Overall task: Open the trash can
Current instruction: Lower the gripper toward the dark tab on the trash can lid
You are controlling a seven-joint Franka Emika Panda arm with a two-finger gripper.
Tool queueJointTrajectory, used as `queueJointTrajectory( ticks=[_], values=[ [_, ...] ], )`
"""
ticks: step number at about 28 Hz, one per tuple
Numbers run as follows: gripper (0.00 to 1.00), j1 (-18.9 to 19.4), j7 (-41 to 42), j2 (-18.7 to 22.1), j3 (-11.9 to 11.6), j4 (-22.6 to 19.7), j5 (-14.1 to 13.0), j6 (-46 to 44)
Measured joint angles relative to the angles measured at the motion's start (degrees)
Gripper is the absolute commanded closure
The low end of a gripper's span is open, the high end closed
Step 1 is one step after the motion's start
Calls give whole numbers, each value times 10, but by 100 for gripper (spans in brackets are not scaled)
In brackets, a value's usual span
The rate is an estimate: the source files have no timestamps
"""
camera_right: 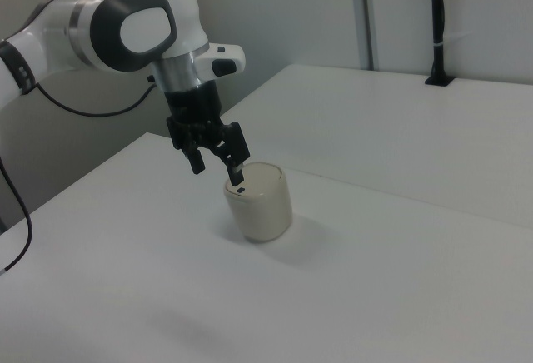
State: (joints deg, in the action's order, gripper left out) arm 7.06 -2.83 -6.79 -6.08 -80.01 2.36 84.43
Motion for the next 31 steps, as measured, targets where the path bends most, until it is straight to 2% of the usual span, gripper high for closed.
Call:
queueJointTrajectory(
  ticks=[4,5,6,8,9,31],
  values=[
    [53,0,2,0,0,0,0,0],
    [66,0,2,0,0,0,0,0],
    [85,0,2,0,1,0,0,0],
    [98,0,3,0,2,0,0,0],
    [100,0,3,0,2,0,0,0],
    [100,6,3,-1,4,-1,-2,0]
  ],
)
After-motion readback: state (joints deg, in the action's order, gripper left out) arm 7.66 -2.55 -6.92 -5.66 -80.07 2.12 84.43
